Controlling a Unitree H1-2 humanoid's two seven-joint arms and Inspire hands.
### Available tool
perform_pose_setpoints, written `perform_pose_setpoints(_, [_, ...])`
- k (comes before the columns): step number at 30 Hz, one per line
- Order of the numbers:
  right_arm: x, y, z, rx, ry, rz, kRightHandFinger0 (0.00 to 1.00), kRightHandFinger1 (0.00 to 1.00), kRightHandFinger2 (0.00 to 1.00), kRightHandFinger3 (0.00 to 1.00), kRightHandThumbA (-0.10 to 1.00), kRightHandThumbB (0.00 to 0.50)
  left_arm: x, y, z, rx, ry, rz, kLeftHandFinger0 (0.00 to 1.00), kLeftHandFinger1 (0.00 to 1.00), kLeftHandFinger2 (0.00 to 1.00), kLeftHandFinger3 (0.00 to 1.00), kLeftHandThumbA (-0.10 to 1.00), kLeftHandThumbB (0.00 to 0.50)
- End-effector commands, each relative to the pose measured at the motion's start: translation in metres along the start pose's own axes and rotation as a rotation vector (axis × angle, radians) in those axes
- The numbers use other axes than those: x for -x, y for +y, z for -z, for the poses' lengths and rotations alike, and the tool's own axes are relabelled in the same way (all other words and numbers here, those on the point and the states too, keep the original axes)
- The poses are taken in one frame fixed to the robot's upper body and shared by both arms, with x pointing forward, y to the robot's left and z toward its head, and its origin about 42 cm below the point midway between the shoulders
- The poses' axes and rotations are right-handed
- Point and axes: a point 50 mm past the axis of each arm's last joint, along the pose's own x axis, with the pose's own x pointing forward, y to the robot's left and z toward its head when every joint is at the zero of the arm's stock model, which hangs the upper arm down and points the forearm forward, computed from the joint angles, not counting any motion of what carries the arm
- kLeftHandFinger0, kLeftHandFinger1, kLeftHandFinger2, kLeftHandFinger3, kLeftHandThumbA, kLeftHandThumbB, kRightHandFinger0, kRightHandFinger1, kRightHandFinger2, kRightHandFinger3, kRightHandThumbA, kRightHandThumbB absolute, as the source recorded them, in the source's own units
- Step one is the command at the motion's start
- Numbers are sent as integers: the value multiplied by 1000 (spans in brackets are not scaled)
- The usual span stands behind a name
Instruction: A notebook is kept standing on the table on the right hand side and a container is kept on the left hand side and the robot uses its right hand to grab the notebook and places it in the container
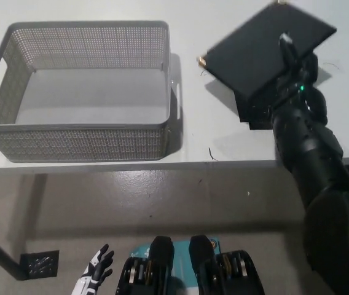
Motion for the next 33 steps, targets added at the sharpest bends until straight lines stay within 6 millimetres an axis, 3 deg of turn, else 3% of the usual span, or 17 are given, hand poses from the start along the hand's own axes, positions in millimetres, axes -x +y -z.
perform_pose_setpoints(1, [25, 99, -65, -162, -131, -313, 0, 187, 685, 936, -100, 37, 2, -1, -4, 1, -42, 3, 1000, 1000, 1000, 1000, 1000, 246])
perform_pose_setpoints(2, [38, 116, -73, -177, -152, -371, 0, 191, 688, 935, -100, 43, 2, -2, -4, 2, -42, 3, 1000, 1000, 1000, 1000, 1000, 238])
perform_pose_setpoints(3, [41, 119, -75, -180, -157, -383, 0, 192, 688, 934, -100, 45, 2, -1, -4, 1, -42, 4, 1000, 1000, 1000, 1000, 1000, 237])
perform_pose_setpoints(4, [54, 135, -81, -178, -189, -429, 0, 206, 701, 863, -100, 66, 1, 0, -4, 2, -44, 13, 1000, 1000, 1000, 1000, 1000, 252])
perform_pose_setpoints(8, [80, 164, -87, -161, -237, -515, 0, 209, 686, 742, -100, 72, -4, -1, -6, 19, -48, 23, 1000, 1000, 1000, 1000, 1000, 274])
perform_pose_setpoints(12, [102, 191, -74, -85, -249, -543, 0, 208, 685, 744, -100, 75, -6, -2, -6, 21, -50, 33, 1000, 1000, 1000, 1000, 1000, 266])
perform_pose_setpoints(14, [109, 200, -63, 23, -307, -582, 0, 254, 715, 737, -100, 64, -8, -3, -7, 15, -56, 40, 1000, 1000, 1000, 1000, 1000, 247])
perform_pose_setpoints(16, [106, 204, -51, 176, -375, -586, 0, 295, 737, 735, -100, 111, -12, -5, -8, 9, -65, 48, 1000, 1000, 1000, 1000, 1000, 231])
perform_pose_setpoints(18, [101, 208, -39, 335, -405, -547, 0, 295, 731, 734, -100, 93, -14, -5, -8, 2, -70, 57, 1000, 1000, 1000, 1000, 1000, 237])
perform_pose_setpoints(21, [97, 214, -20, 540, -465, -500, 0, 214, 644, 713, -100, 94, -15, -6, -9, -18, -63, 63, 1000, 1000, 1000, 1000, 1000, 263])
perform_pose_setpoints(24, [97, 219, -9, 679, -517, -488, 0, 79, 505, 594, -100, 91, -15, -7, -11, -30, -65, 69, 1000, 1000, 1000, 1000, 1000, 273])
perform_pose_setpoints(29, [97, 226, -5, 814, -621, -479, 0, 106, 574, 609, -100, 63, -17, -7, -10, -42, -76, 70, 1000, 1000, 1000, 1000, 1000, 262])
perform_pose_setpoints(33, [95, 222, -3, 878, -741, -458, 0, 36, 515, 544, -100, 48, -16, -10, -9, -53, -64, 85, 1000, 1000, 1000, 1000, 1000, 272])
